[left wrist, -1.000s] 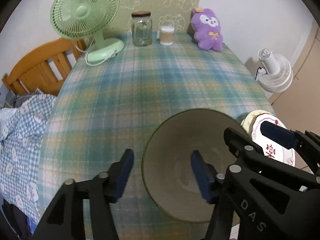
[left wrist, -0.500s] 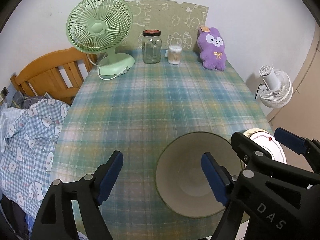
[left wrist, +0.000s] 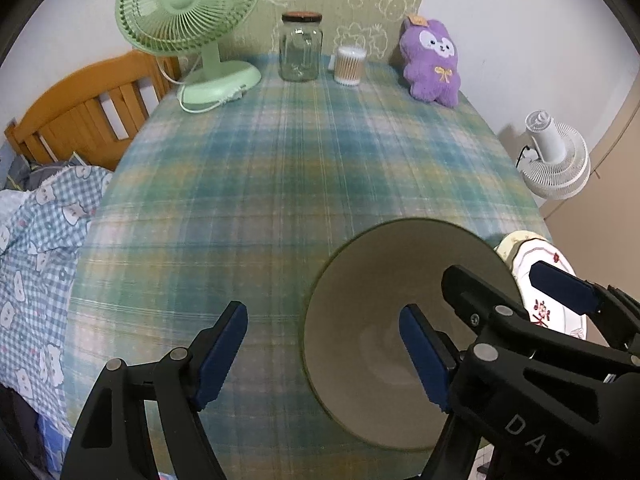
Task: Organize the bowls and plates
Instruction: 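Close both grippers on the rim of the stacked bowls, then lift the stacked bowls with both grippers and carry them over the floral plate stack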
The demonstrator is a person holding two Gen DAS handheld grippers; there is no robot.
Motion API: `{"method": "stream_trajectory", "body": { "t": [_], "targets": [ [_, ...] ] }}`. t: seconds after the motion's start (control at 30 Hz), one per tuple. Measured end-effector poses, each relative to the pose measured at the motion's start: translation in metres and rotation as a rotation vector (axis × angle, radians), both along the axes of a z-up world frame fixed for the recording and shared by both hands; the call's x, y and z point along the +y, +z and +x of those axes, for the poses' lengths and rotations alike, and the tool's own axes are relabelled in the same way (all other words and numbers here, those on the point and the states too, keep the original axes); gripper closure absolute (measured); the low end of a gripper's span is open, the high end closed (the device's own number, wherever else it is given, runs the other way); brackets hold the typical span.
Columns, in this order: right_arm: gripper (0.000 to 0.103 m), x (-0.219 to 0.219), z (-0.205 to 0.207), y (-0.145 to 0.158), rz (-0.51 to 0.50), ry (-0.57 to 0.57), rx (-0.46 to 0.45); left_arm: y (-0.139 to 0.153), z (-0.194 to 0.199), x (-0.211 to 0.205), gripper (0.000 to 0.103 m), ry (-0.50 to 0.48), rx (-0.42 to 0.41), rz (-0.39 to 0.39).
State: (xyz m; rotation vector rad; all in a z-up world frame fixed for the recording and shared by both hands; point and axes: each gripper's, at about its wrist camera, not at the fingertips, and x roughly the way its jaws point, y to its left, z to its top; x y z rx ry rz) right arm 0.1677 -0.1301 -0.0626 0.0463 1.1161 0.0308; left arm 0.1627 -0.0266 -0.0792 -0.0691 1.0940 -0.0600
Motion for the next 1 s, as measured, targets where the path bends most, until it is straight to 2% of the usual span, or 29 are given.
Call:
{"method": "stream_trajectory", "body": {
  "t": [0.3, 0.5, 0.67, 0.83, 0.97, 1.0],
  "targets": [
    [0.033, 0.003, 0.013, -0.027, 0.054, -0.02, 0.055, -0.021, 0.011, 0.001, 0.033, -0.03, 0.036, -0.002],
    [0.039, 0.005, 0.017, -0.042, 0.09, -0.04, 0.103, -0.033, 0.015, -0.003, 0.049, -0.053, 0.075, -0.025],
    [0.04, 0.004, 0.017, -0.046, 0.097, -0.05, 0.105, -0.035, 0.015, -0.005, 0.05, -0.076, 0.078, -0.036],
    [0.04, -0.006, 0.02, -0.058, 0.177, -0.115, 0.144, -0.035, 0.014, -0.008, 0.048, -0.089, 0.064, -0.03],
    [0.042, -0.005, 0.018, -0.058, 0.16, -0.109, 0.135, -0.037, 0.013, -0.01, 0.048, -0.094, 0.055, -0.03],
    [0.046, -0.003, 0.017, -0.057, 0.156, -0.093, 0.13, -0.037, 0.013, -0.01, 0.049, -0.098, 0.055, -0.029]
  ]
}}
